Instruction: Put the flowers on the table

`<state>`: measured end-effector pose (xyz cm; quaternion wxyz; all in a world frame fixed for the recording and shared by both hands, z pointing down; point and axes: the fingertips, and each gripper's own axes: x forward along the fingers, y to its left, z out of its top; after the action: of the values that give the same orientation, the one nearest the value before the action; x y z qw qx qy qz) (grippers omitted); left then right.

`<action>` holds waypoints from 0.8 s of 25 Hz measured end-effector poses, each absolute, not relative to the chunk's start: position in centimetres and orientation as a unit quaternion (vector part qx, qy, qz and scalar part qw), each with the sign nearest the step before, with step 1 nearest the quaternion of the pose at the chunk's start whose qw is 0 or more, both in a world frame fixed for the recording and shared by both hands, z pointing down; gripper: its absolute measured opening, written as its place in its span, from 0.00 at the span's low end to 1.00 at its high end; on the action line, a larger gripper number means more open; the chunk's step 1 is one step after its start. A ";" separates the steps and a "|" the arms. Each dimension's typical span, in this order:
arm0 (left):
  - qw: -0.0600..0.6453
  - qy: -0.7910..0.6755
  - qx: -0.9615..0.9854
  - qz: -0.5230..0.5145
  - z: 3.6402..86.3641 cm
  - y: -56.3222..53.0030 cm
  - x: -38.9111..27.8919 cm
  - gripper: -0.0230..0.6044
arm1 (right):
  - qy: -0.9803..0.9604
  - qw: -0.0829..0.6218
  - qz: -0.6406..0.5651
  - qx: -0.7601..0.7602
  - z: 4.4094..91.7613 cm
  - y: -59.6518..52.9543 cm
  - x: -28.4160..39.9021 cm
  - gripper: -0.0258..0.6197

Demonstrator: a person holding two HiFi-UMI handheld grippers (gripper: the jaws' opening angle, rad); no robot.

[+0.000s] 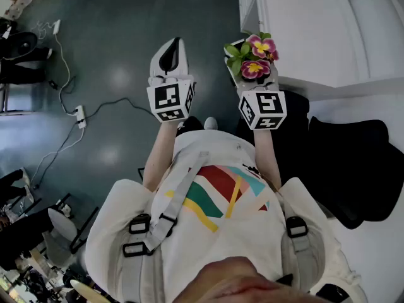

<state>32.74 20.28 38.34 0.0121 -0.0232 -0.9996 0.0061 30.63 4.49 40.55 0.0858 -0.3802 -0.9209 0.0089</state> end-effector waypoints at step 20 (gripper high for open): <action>0.016 -0.999 -0.039 0.015 38.8 20.7 32.2 0.04 | -0.915 0.094 0.046 -0.389 41.5 4.4 29.1 0.55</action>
<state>32.23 20.71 38.78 0.0160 -0.0395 -0.9990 0.0145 29.06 4.35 41.54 0.0941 -0.3893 -0.9152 0.0459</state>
